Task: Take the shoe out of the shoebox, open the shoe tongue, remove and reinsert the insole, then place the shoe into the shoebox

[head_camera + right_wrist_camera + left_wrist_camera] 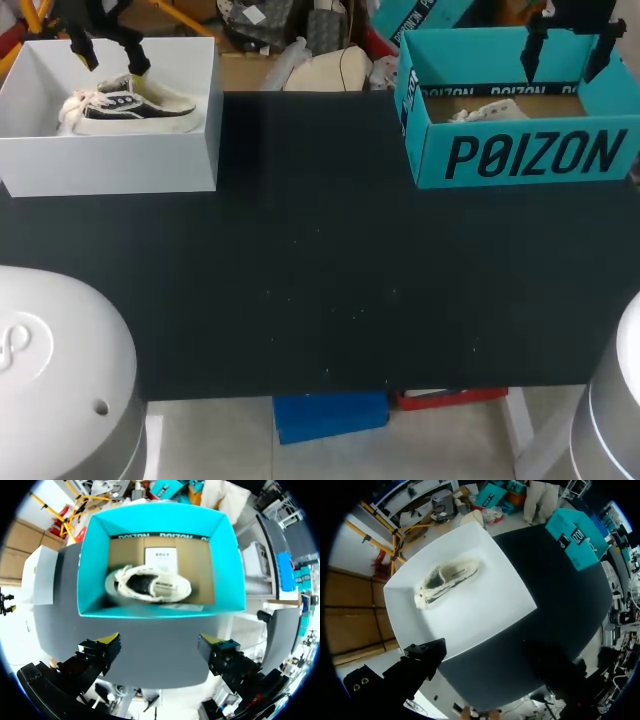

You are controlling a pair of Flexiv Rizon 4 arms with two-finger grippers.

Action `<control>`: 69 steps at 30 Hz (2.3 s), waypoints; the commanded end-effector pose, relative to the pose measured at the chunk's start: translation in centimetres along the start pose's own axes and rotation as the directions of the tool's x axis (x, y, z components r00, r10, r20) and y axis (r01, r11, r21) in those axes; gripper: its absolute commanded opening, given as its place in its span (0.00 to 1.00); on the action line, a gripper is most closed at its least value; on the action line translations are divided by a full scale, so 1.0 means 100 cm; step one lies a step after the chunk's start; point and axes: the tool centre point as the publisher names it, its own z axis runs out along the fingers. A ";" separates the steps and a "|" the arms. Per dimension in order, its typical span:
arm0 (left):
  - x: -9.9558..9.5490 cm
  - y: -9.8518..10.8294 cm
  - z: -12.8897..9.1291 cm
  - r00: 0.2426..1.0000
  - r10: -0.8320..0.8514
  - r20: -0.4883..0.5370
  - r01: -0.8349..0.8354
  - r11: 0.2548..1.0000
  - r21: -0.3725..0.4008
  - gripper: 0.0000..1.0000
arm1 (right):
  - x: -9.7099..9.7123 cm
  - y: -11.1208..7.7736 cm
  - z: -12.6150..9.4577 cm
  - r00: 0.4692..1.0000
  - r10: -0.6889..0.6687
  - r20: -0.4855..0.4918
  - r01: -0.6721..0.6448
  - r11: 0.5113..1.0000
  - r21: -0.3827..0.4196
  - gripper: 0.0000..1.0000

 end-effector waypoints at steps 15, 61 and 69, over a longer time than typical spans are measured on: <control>-0.021 0.013 -0.010 0.582 0.803 0.128 -0.812 0.568 0.135 1.00 | 0.000 0.000 0.000 1.000 0.000 -0.001 0.000 1.000 0.000 1.00; -0.103 -0.075 0.135 0.630 0.766 -0.128 -0.772 0.636 0.006 0.65 | 0.000 0.000 0.000 1.000 0.000 -0.001 0.000 1.000 0.000 1.00; -0.115 -0.082 0.149 0.632 0.763 -0.135 -0.771 0.637 -0.006 0.66 | 0.000 0.000 0.000 1.000 0.000 -0.001 0.000 1.000 0.000 1.00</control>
